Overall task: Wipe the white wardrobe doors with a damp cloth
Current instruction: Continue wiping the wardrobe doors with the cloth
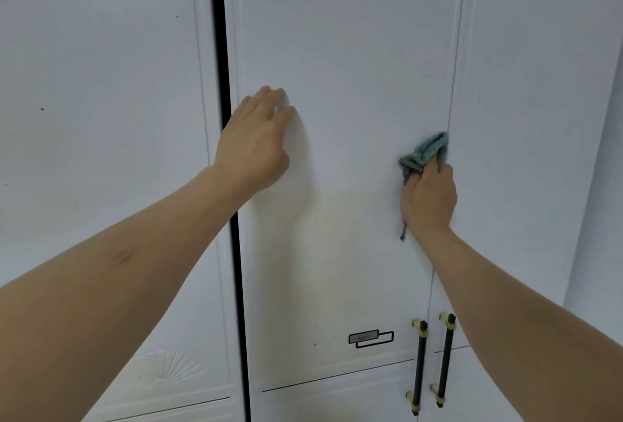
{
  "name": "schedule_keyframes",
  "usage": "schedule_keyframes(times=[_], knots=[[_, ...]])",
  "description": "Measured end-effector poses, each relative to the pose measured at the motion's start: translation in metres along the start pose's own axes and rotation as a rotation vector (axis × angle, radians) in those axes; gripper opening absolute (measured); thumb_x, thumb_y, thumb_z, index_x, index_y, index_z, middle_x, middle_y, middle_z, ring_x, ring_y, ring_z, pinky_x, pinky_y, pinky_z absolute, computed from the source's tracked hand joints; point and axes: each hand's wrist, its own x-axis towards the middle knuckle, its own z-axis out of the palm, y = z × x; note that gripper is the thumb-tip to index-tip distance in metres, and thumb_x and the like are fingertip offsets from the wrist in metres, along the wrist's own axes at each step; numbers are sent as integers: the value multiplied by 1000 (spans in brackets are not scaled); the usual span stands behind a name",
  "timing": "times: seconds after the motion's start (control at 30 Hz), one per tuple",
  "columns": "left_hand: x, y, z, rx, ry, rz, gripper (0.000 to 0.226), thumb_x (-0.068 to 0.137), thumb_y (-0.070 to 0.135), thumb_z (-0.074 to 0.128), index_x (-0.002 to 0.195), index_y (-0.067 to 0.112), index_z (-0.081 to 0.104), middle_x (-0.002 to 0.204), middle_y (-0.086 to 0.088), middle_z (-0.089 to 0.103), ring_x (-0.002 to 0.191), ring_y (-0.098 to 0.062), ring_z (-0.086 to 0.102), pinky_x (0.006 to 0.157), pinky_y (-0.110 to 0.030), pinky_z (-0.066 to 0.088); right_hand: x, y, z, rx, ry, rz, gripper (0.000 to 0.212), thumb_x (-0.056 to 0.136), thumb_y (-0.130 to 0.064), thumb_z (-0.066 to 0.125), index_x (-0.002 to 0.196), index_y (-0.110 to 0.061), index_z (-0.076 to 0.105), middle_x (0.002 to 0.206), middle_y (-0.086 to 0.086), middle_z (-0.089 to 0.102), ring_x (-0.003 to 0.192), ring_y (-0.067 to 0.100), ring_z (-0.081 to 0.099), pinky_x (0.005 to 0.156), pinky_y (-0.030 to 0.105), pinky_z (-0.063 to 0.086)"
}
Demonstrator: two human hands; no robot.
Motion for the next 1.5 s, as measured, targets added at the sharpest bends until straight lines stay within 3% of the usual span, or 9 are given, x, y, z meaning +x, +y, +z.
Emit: schedule_keyframes(times=[0.2,0.47,0.63,0.73,0.93,1.07,1.3,1.4,1.5], knots=[[-20,-30,-3,-3,4,53,76,67,-11,30,139,-3,51,146,-19,49,141,-41,38,117,-54,28,-49,-55,17,7,-32,-76,60,96,-11,51,153,-3,35,113,21,55,83,35,57,68,40,47],[-51,-63,-8,9,-13,68,73,70,-8,31,139,-2,51,147,-16,49,144,-38,36,119,-54,25,-112,-160,38,92,-83,-287,62,83,-7,59,145,-3,49,112,21,59,79,35,58,64,36,45],[-62,-67,-8,-30,-4,87,59,83,6,32,138,-2,53,147,-17,50,144,-38,36,120,-52,23,-144,-193,43,97,-111,-495,64,83,-23,27,137,-20,61,98,11,57,77,27,49,54,30,35],[-62,-61,-6,-32,-7,88,69,73,-12,47,142,-2,50,152,-18,45,146,-38,33,122,-52,20,-149,-175,43,60,-141,-619,52,89,-21,38,132,-25,65,97,8,58,84,27,53,56,32,42],[-56,-38,-7,-38,-33,123,75,70,-14,34,142,-3,49,154,-20,42,147,-40,32,123,-51,19,-125,-109,34,-42,-239,-969,43,83,-15,73,124,-26,70,95,10,57,86,31,53,59,34,42],[-55,-28,-2,-57,-98,84,76,70,-17,40,145,-4,45,157,-18,38,149,-37,28,124,-48,19,-89,-71,2,-111,-387,-546,53,92,-13,55,140,-36,56,121,9,53,103,31,51,81,36,46],[-52,-21,-8,-127,-115,-9,79,77,-18,40,153,3,36,160,-4,36,151,-21,24,111,-32,35,-31,-56,-10,125,-89,58,51,95,-10,48,146,-15,49,115,16,53,95,35,60,83,42,53],[-52,-20,-10,-134,-87,-23,77,72,-18,41,147,2,45,153,-4,45,146,-22,35,105,-36,44,-32,-96,-4,134,-71,16,53,94,-13,50,147,-16,47,119,17,55,97,37,60,84,41,50],[-49,-20,-6,-127,-60,-39,73,72,-15,45,143,0,50,151,-11,48,142,-30,41,111,-38,37,-66,-135,9,92,-163,-271,58,91,-18,57,147,-20,47,116,17,55,92,37,58,74,41,48]])
